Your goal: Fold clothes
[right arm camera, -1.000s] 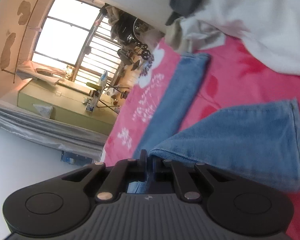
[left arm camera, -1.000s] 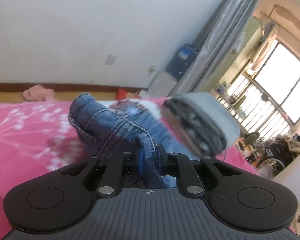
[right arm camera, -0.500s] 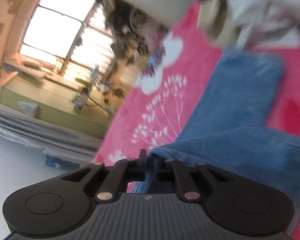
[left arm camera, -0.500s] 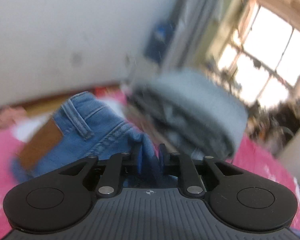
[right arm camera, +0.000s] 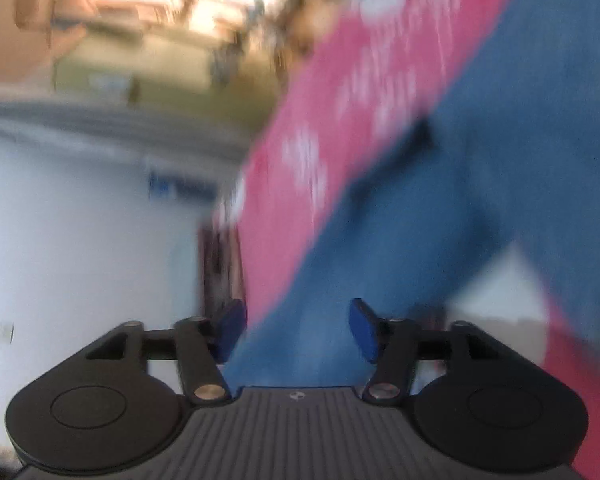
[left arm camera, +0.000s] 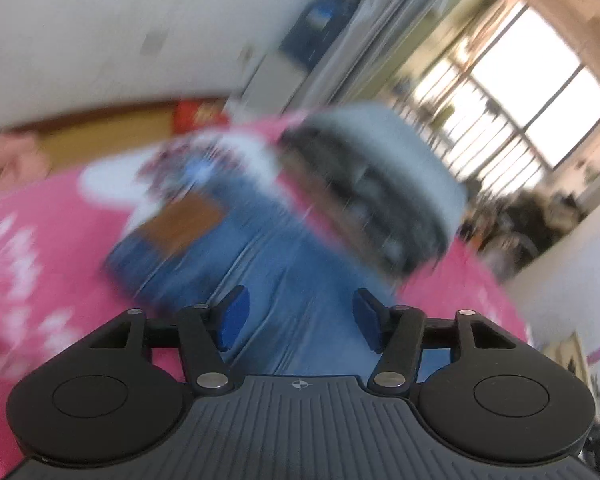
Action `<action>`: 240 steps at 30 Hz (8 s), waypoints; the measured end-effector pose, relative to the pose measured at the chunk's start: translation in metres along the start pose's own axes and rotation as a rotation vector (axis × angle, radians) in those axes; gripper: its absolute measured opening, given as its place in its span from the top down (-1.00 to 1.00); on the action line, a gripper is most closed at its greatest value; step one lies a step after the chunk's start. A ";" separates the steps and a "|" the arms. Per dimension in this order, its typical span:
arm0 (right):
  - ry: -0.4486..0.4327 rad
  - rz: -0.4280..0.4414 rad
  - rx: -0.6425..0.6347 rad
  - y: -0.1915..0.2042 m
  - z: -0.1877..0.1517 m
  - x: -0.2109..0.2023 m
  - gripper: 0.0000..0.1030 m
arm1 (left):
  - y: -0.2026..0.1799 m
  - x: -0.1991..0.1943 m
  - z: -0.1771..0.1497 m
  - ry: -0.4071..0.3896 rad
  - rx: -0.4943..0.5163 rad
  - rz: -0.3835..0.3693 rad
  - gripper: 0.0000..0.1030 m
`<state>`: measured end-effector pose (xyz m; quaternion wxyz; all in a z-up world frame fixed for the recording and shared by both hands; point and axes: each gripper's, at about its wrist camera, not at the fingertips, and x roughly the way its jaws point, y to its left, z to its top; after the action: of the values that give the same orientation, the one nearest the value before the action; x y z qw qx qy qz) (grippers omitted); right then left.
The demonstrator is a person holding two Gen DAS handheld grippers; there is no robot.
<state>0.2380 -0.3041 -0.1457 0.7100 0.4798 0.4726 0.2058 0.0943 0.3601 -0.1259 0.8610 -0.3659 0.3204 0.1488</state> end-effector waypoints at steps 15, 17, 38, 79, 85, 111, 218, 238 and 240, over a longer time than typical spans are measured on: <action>-0.191 0.020 0.123 -0.033 -0.039 0.117 0.23 | 0.056 0.059 -0.012 -0.099 -0.276 -0.028 -0.11; -0.260 -0.003 0.135 -0.034 -0.045 0.121 0.67 | 0.051 0.060 -0.011 -0.130 -0.284 0.006 0.15; -0.007 -0.150 0.259 -0.051 -0.185 0.004 0.49 | 0.111 -0.122 -0.107 0.007 -0.427 0.129 0.26; 0.236 -0.049 -1.638 0.219 -0.344 0.132 -0.33 | -0.006 -0.133 -0.158 -0.039 0.146 0.171 -0.03; 0.410 0.047 -1.682 0.227 -0.364 0.204 -0.27 | 0.014 -0.129 -0.160 -0.070 0.181 0.213 -0.01; 0.407 0.016 -2.052 0.239 -0.416 0.259 0.90 | 0.003 -0.118 -0.166 -0.173 0.421 0.215 0.00; -0.551 -0.460 -0.256 -0.071 0.060 -0.105 0.88 | -0.067 -0.039 -0.170 -0.032 0.629 0.361 -0.05; -0.521 -0.653 -0.327 -0.056 0.003 -0.175 0.24 | -0.066 -0.035 -0.170 -0.057 0.613 0.352 -0.06; -0.431 -0.682 -0.490 -0.035 -0.037 -0.160 0.14 | -0.066 -0.035 -0.170 -0.062 0.614 0.352 -0.07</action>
<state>0.1255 -0.4212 -0.1037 0.9113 0.1474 0.3825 -0.0380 0.0254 0.1906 -0.1573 0.9013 -0.0246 0.3822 0.2026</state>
